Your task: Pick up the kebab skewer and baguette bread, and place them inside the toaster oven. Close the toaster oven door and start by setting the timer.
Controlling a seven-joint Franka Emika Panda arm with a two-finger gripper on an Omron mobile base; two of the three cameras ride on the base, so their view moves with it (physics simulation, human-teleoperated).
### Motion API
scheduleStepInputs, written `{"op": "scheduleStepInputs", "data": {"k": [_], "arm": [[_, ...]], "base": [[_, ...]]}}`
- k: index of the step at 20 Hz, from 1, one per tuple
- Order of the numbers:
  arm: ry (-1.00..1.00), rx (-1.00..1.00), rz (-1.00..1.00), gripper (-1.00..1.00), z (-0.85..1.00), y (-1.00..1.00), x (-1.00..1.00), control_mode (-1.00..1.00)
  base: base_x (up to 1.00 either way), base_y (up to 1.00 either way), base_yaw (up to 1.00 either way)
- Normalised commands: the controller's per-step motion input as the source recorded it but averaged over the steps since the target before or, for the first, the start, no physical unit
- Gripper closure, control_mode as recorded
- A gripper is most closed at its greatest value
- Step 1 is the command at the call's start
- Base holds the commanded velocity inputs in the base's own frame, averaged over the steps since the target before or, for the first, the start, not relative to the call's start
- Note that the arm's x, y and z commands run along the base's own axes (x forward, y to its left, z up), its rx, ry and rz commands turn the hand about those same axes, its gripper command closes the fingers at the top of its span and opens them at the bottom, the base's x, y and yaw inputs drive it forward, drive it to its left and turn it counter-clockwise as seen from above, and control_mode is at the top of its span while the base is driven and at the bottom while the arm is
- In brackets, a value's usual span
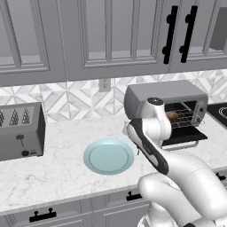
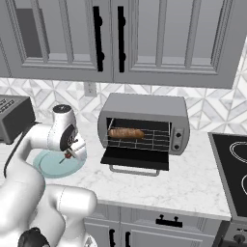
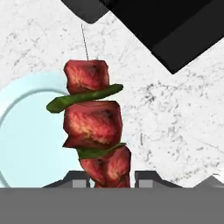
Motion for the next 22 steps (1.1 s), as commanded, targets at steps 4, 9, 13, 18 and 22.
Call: {"op": "scheduleStepInputs", "data": {"k": [4, 9, 13, 18, 22], "arm": [[0.0, 0.06, -0.33, 1.0, 0.74, -0.81, -0.16, -1.0], [0.0, 0.06, -0.33, 1.0, 0.62, -0.89, -0.21, -1.0], [0.0, 0.06, -0.31, 1.0, 0.51, -0.9, -0.11, -1.0], [-0.08, 0.11, -0.21, 1.0, 0.39, -0.79, 0.0, -1.0], [-0.16, 0.16, -0.15, 1.0, 0.24, -0.69, 0.07, -1.0]], "base": [[0.0, 0.0, 0.0], [0.0, 0.0, 0.0], [0.0, 0.0, 0.0], [0.0, 0.0, 0.0], [0.0, 0.0, 0.0]]}}
